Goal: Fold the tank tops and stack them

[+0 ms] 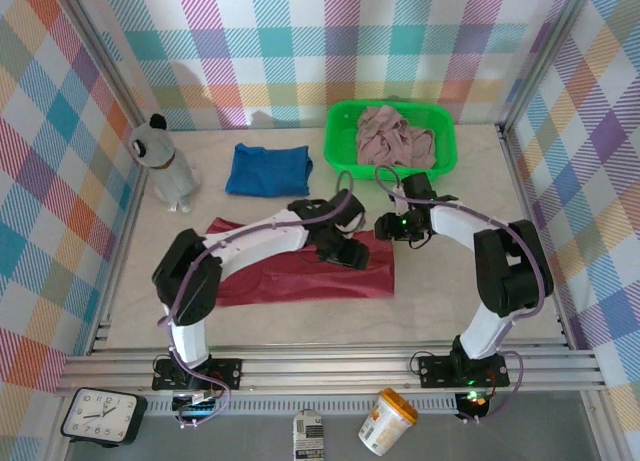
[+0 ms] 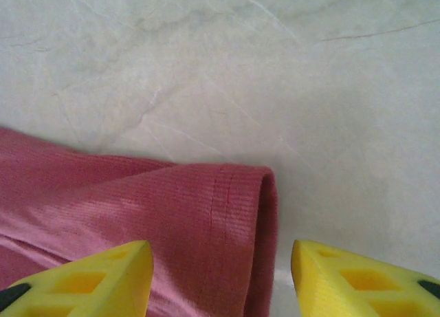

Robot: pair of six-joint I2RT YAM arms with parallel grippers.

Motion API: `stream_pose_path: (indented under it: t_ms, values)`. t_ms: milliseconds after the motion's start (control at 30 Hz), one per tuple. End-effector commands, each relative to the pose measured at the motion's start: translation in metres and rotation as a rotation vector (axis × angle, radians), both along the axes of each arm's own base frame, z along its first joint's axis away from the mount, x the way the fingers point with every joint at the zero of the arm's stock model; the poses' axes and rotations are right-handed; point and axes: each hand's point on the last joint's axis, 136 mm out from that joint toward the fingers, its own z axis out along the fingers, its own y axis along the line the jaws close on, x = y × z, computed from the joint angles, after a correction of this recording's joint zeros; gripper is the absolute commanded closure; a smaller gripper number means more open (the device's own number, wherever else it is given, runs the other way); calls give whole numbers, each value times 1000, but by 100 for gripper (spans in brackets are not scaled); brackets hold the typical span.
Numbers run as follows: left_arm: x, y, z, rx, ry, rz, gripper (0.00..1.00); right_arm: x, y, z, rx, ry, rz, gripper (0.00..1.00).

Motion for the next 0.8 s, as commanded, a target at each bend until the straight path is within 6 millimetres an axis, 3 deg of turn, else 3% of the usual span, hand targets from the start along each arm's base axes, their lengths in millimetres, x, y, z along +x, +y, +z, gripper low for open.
stream_pose_path:
  t_ms: [0, 133, 300, 633, 767]
  values:
    - [-13, -50, -1, -68, -51, -105, 31, -5, 6, -8, -6, 53, 38, 44]
    - [-33, -82, -22, -35, -58, -220, 30, -6, 13, -11, 6, 70, 55, 45]
    - [-39, -95, -47, 56, -97, -293, 31, -11, 14, -19, 7, 99, 51, 48]
    - [-55, -64, -99, 300, -85, -359, 46, -20, 23, -29, 87, 125, 16, 60]
    - [-61, -54, -114, 387, -79, -396, 64, -20, 25, -24, 112, 102, 7, 73]
